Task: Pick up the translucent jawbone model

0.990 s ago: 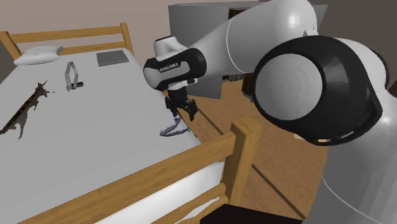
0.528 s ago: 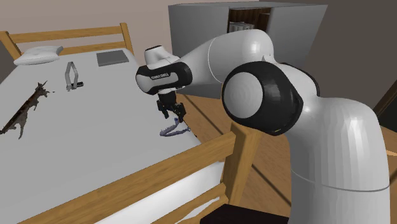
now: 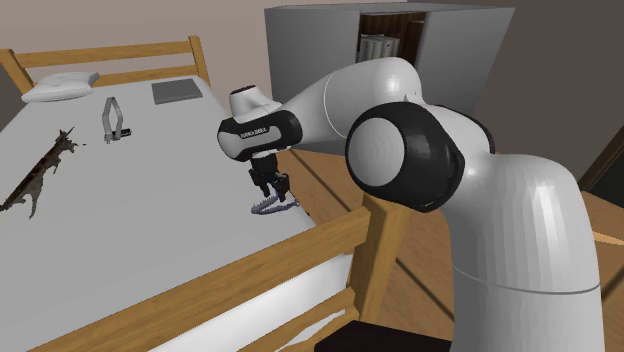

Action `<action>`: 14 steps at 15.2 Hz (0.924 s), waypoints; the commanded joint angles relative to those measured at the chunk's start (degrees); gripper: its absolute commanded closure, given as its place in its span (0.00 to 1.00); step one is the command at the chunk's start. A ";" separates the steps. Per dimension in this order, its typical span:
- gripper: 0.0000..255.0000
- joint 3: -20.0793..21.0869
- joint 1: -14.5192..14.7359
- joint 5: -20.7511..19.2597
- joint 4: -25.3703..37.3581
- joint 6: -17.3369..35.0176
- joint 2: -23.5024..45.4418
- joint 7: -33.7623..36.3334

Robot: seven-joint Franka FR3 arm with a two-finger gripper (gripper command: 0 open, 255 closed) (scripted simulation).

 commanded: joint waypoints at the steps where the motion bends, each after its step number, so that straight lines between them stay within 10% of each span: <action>1: 1.00 -0.01 0.01 -0.02 -0.06 0.09 0.02 0.04; 14: 1.00 0.53 -0.04 0.85 1.63 -2.76 -1.37 -0.70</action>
